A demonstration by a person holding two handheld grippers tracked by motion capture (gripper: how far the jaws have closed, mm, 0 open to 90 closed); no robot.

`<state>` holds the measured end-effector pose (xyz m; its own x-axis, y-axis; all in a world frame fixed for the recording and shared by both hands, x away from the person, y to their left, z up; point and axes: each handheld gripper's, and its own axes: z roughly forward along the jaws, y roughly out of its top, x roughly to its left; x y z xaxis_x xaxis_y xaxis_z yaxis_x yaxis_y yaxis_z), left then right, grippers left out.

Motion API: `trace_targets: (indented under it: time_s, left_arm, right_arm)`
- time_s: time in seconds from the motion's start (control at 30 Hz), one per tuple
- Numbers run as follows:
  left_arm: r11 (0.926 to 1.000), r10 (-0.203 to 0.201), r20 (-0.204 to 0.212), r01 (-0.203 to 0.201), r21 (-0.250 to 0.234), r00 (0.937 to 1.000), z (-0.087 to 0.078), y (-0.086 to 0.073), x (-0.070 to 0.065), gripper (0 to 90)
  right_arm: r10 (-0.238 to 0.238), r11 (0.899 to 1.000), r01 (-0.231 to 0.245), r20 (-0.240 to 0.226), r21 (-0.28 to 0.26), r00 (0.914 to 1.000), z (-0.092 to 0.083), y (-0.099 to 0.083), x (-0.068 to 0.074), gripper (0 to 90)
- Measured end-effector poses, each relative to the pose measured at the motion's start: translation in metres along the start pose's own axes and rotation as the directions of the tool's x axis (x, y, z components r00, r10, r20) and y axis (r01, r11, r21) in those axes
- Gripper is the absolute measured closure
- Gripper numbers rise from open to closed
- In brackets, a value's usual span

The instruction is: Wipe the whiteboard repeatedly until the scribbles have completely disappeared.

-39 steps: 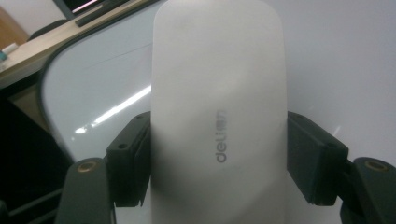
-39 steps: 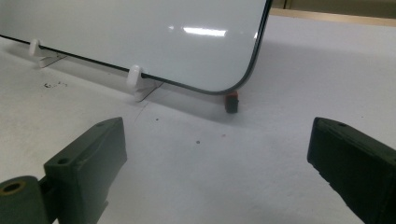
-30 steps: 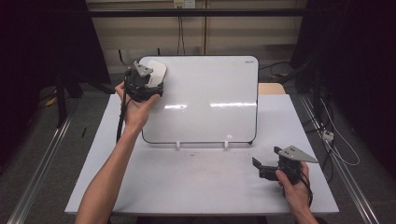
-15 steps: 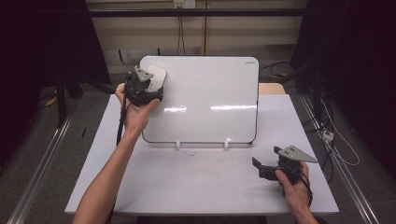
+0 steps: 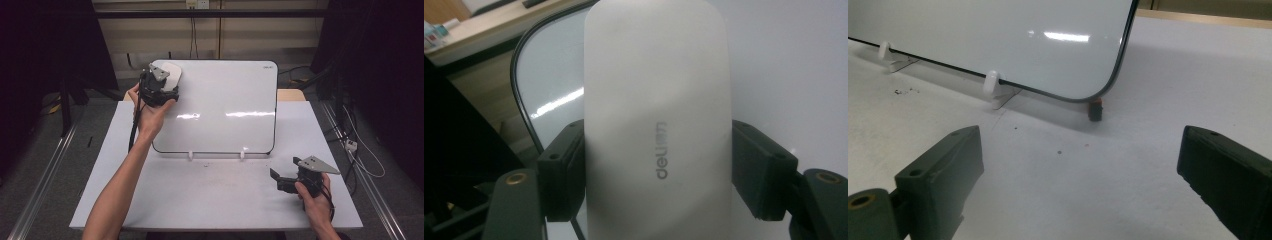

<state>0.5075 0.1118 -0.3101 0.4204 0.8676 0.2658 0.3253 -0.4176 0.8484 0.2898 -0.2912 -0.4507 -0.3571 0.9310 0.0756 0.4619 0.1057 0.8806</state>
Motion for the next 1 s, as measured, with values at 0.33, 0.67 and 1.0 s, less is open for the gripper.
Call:
trace_targets:
  time_s: [0.33,0.67,1.0]
  left_arm:
    - [0.9846,0.175,0.065,-0.174,-0.019,0.9825,0.003,-0.009,-0.049,30.9]
    - [0.9835,0.180,0.076,-0.177,-0.036,0.9808,0.003,-0.005,-0.056,31.0]
    - [0.9929,0.117,0.039,-0.116,-0.027,0.9923,0.007,0.022,-0.034,31.1]
  right_arm:
    - [-0.001,1.000,0.001,-0.003,0.002,1.0000,0.000,0.000,0.001,4.5]
    - [0.000,1.000,0.000,-0.004,-0.002,1.0000,0.000,0.000,0.000,4.5]
    - [0.000,1.000,0.000,-0.006,-0.002,1.0000,-0.001,0.000,0.000,4.5]
